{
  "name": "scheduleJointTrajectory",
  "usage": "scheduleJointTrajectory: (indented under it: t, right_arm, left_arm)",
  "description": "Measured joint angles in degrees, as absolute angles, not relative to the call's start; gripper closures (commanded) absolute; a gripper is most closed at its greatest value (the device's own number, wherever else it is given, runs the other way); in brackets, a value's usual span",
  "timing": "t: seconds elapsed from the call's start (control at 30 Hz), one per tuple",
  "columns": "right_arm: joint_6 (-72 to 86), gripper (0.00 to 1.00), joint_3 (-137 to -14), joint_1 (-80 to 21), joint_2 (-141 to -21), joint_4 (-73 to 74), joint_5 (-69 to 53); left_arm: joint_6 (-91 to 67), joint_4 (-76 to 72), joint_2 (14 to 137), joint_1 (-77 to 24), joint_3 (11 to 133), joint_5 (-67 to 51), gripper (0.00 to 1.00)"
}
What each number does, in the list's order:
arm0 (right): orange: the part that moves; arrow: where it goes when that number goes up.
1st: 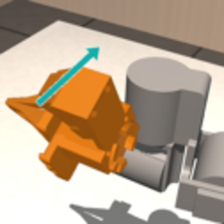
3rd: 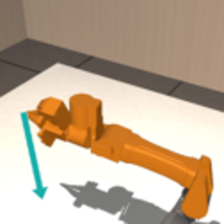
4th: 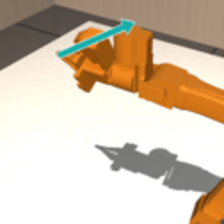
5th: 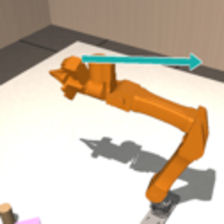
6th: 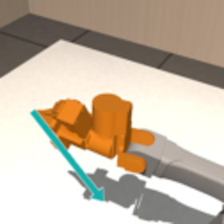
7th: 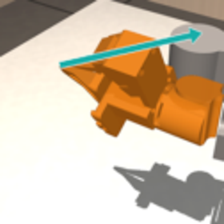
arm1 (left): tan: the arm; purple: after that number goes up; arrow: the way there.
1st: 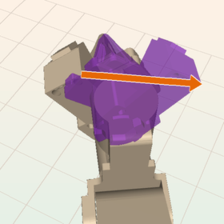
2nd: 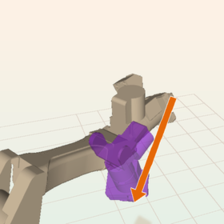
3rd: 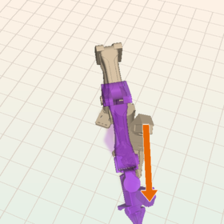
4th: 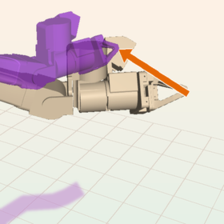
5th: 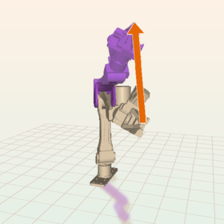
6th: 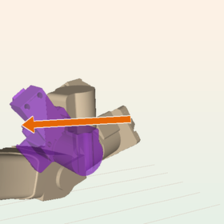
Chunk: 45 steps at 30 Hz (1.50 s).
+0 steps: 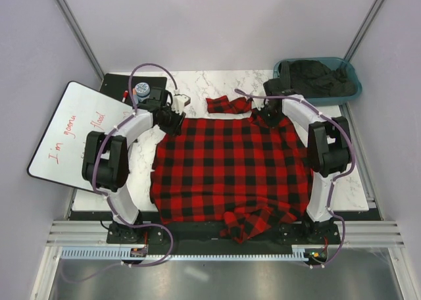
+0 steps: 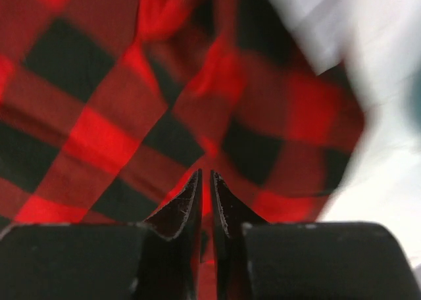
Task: Fold and stack the long sleeve shirts
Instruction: Flatten the shirt out
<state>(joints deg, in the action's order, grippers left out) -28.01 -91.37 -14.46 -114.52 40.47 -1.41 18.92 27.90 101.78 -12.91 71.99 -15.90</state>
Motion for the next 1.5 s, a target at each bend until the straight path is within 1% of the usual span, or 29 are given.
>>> scheduleJointTrajectory:
  t: [0.17,0.33,0.4,0.53,0.57,0.63,0.67,0.7,0.77,0.8,0.83,0.87,0.93,1.0,1.03,1.17,1.27,1.37,1.5]
  right_arm:
    - [-29.3,0.87,-82.7,-13.1,-113.5,41.3,-0.5]
    - [-32.4,0.87,-81.9,-9.2,-113.6,38.7,4.0]
    - [-33.4,0.82,-83.5,-7.8,-115.1,37.6,5.8]
    - [-35.2,0.71,-86.9,-6.4,-118.8,35.3,8.8]
    - [-35.4,0.64,-87.4,-6.4,-118.9,35.4,9.1]
    - [-35.9,0.58,-89.0,-6.4,-118.8,37.1,8.8]
    - [-35.9,0.54,-90.0,-6.3,-118.2,38.2,8.0]
    - [-35.9,0.53,-90.4,-6.2,-117.1,39.3,6.9]
    - [-36.1,0.53,-90.4,-5.7,-113.0,43.5,3.7]
    - [-36.3,0.52,-89.8,-5.3,-108.9,46.6,1.4]
    - [-36.3,0.52,-89.6,-4.8,-107.6,47.5,1.1]
    - [-36.6,0.53,-87.9,-4.1,-104.0,48.4,-0.3]
    - [-37.7,0.55,-82.9,-2.0,-96.5,50.8,-2.3]
    - [-38.8,0.57,-78.5,-0.2,-92.4,53.7,-3.2]
    - [-39.4,0.58,-76.4,0.7,-91.5,54.9,-3.5]
    - [-41.7,0.61,-67.7,3.4,-93.3,56.4,-3.0]
    - [-43.3,0.63,-64.3,5.2,-97.6,55.8,-2.0]
    - [-43.7,0.63,-65.0,8.1,-103.7,53.3,-1.4]
    - [-43.6,0.62,-69.9,10.1,-107.5,53.6,-0.1]
  left_arm:
    - [18.9,28.7,105.8,-13.1,72.0,-15.5,0.66]
    - [18.9,29.6,108.7,-13.1,71.8,-12.7,0.69]
    - [19.0,29.5,109.1,-13.1,72.0,-11.6,0.71]
    - [19.0,29.5,109.3,-12.9,72.2,-9.9,0.71]
    - [19.0,29.5,109.4,-12.8,72.3,-9.6,0.68]
    - [19.0,29.4,109.5,-12.5,72.5,-9.5,0.62]
    - [19.0,29.5,109.4,-12.3,72.5,-9.6,0.56]
    - [18.9,29.5,109.4,-12.1,72.5,-10.1,0.53]
    - [18.9,29.9,109.0,-12.0,72.4,-11.0,0.47]
    - [18.9,30.2,108.6,-12.0,72.3,-11.3,0.45]
    - [18.9,30.4,108.0,-12.0,72.2,-11.7,0.43]
    - [18.9,30.7,107.2,-12.3,72.0,-12.2,0.41]
    - [18.9,31.3,105.1,-12.8,71.6,-12.5,0.39]
    - [18.9,31.9,102.8,-13.8,71.2,-12.8,0.38]
    - [18.9,32.5,101.6,-14.3,71.0,-13.5,0.35]
    - [20.7,34.3,95.8,-17.2,67.8,-18.2,0.34]
    - [23.7,35.3,91.2,-21.3,62.1,-20.2,0.39]
    - [26.4,36.6,90.5,-25.4,57.8,-21.6,0.44]
    - [28.2,37.3,93.5,-26.5,54.2,-20.4,0.49]
